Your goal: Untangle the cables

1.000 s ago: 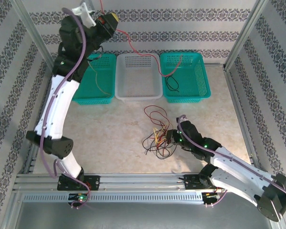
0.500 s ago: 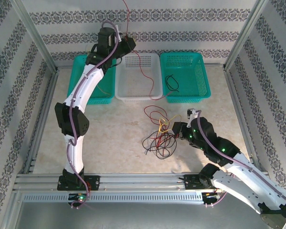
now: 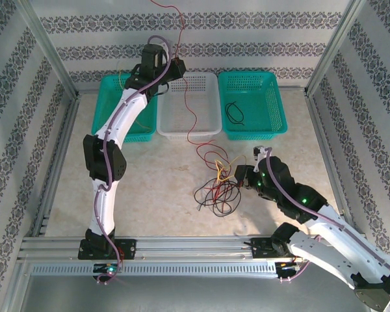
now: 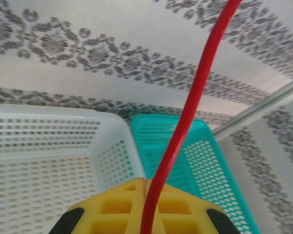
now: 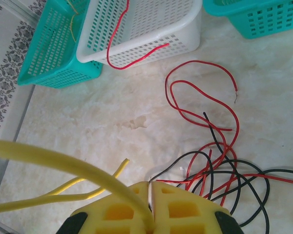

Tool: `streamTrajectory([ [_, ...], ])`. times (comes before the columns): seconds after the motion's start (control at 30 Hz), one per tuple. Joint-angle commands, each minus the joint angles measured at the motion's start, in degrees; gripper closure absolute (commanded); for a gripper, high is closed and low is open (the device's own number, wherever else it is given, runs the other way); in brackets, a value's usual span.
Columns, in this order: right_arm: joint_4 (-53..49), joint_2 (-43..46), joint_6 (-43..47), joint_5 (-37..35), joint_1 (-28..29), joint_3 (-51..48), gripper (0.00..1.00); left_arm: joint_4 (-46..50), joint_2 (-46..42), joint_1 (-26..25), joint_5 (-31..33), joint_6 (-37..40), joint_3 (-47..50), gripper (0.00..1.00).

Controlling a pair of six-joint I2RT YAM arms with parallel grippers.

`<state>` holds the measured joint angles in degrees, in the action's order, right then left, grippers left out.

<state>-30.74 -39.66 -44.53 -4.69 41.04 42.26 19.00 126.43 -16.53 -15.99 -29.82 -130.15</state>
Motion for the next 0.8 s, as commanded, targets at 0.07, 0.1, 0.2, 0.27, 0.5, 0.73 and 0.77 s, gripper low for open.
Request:
streamTrajectory([
  [0.07,0.0,-1.3,1.8,0.7,0.5,1.9,1.0,0.4,0.6,-0.5,8.2,5.9,-3.0,1.0],
  [0.1,0.1,-1.7,1.9,0.8,0.5,2.0,1.0,-0.1,0.9,-0.5,8.5,5.6,-3.6,1.0],
  [0.2,0.7,-2.5,2.2,1.2,0.3,2.2,1.0,-0.1,1.5,-0.6,11.2,5.2,-5.9,1.0],
  [0.27,1.3,-2.5,2.2,1.3,0.3,2.1,1.0,-0.9,1.8,-0.8,13.3,5.8,-6.2,1.0],
  [0.5,2.1,-1.9,1.4,2.0,0.3,0.6,1.0,0.7,4.4,-1.6,17.4,9.8,-10.2,1.0],
  [0.73,2.7,-1.7,0.9,2.8,0.2,-0.5,1.0,3.3,7.7,-2.6,14.5,10.8,-9.3,1.0],
  [0.77,2.9,-1.7,0.9,2.8,0.2,-0.6,1.0,6.0,9.4,-2.6,12.5,10.5,-11.2,1.0],
])
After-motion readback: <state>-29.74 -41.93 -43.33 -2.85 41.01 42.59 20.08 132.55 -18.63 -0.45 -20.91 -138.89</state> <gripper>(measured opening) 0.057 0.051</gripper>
